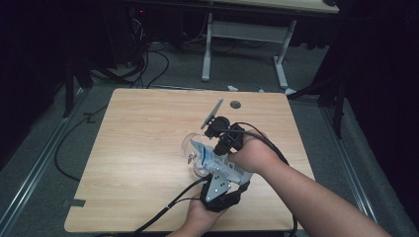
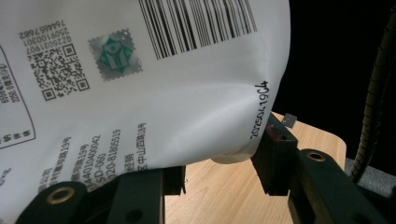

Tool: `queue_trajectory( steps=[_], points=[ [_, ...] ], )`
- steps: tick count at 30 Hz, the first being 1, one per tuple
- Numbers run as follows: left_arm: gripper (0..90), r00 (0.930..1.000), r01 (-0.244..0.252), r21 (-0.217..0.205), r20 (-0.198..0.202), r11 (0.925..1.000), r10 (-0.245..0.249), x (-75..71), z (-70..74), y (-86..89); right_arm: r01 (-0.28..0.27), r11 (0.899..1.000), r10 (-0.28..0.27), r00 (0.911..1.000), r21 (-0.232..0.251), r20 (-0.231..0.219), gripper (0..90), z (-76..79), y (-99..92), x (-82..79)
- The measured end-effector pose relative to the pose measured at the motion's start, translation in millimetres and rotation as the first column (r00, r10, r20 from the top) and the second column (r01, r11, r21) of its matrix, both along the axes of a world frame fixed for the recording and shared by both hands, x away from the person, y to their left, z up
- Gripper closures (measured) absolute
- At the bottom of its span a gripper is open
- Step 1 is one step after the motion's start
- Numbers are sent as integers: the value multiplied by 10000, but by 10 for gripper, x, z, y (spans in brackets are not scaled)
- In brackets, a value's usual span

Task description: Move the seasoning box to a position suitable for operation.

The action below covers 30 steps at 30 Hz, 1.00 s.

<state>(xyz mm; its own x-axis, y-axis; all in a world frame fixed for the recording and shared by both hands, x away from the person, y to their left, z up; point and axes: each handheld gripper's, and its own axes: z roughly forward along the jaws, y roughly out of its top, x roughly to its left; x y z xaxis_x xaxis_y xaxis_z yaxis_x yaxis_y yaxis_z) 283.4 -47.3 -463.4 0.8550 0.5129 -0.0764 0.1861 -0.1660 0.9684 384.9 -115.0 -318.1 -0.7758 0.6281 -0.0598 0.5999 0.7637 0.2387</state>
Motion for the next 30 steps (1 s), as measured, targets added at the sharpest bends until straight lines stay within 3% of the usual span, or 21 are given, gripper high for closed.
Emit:
queue_trajectory(
  steps=[30],
  points=[
    [598, 10000, -59, -115, -76, 9999, 59, 11, -1, 2, -37, 10000, 37, 10000, -54, -39, 899, -34, 35, 20]
  ],
)
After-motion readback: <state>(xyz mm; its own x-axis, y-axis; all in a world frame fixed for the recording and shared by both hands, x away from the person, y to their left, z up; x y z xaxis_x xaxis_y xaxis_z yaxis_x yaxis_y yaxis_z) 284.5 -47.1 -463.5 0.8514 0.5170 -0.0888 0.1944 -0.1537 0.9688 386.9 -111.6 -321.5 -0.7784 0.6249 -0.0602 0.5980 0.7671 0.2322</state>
